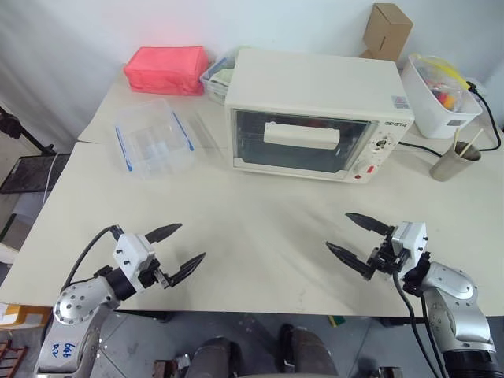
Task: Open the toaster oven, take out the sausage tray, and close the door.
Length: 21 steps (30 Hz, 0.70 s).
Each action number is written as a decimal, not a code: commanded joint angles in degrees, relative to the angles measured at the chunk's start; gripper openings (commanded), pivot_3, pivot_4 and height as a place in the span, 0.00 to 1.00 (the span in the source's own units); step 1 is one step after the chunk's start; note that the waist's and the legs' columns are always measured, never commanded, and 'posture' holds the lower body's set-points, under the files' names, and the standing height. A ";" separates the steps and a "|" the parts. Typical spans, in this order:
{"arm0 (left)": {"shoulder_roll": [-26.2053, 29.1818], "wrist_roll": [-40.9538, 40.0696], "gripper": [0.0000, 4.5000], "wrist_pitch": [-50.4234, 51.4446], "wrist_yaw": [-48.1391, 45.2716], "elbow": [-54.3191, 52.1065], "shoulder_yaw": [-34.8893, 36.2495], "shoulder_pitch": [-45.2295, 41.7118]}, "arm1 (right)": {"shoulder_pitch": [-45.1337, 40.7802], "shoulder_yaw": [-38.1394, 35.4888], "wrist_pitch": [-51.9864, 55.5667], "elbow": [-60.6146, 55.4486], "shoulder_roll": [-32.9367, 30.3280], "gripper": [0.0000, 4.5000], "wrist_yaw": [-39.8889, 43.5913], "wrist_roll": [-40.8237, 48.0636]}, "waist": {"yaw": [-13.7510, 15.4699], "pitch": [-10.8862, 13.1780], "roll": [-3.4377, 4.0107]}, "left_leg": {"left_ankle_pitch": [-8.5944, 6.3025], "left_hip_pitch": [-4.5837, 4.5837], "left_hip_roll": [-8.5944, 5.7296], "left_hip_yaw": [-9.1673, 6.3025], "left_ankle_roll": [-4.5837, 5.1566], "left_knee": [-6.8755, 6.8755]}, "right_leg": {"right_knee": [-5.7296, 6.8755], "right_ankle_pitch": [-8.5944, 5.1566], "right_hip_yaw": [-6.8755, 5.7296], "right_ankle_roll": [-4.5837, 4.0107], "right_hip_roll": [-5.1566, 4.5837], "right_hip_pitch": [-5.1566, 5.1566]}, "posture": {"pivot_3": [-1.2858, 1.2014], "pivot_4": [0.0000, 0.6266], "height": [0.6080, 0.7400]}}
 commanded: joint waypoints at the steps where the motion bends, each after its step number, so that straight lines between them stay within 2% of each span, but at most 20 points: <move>1: -0.12 0.03 0.99 -0.96 0.56 -1.01 0.85 -0.29 | -1.11 -1.22 1.83 -2.42 0.23 1.00 -0.54 2.77 | -0.01 0.00 0.00 | 0.00 0.00 0.00 0.00 0.00 0.00 | 0.00 0.00 0.00 0.00 0.00 0.00 | 0.52 0.24 1.00; 6: 0.50 -5.81 0.99 3.68 -0.34 -2.14 2.65 -1.88 | -6.11 -2.22 9.84 -5.79 -0.14 1.00 -3.70 8.35 | -0.06 0.00 0.00 | 0.00 0.00 0.01 0.00 0.00 0.01 | 0.00 0.00 0.02 0.00 -0.01 0.00 | 0.52 0.24 1.00; 8: 1.21 -14.69 0.99 8.10 -3.07 -2.43 5.15 -4.17 | -9.89 -2.06 14.08 -6.46 -0.89 1.00 -4.78 10.28 | -0.05 0.00 0.00 | 0.00 0.00 0.02 -0.03 -0.01 0.02 | 0.01 0.00 0.01 0.00 -0.01 -0.01 | 0.52 0.24 1.00; 10: 2.81 -19.54 0.99 11.91 -5.66 -2.97 6.03 -5.79 | -13.12 -1.76 16.74 -6.16 -1.18 1.00 -5.80 10.63 | -0.12 0.00 0.00 | 0.00 -0.02 0.03 -0.04 -0.01 0.07 | 0.06 0.00 0.00 0.00 -0.02 -0.01 | 0.52 0.24 1.00; 15: 1.99 -20.26 0.99 12.75 -3.98 -3.40 5.94 -10.17 | -19.89 -1.69 18.89 -2.88 0.46 1.00 -8.25 9.78 | -0.01 0.00 0.01 | 0.00 -0.08 -0.01 -0.10 0.00 0.15 | 0.06 0.00 -0.09 0.00 -0.02 -0.01 | 0.52 0.24 1.00; 21: -0.21 -18.17 0.99 12.34 -2.87 -3.11 3.74 -11.91 | -25.77 -0.88 16.37 0.93 3.21 1.00 -8.45 8.01 | -0.13 0.00 0.02 | -0.01 -0.11 -0.02 -0.02 0.02 0.20 | 0.08 0.00 -0.35 0.01 0.17 -0.01 | 0.52 0.24 1.00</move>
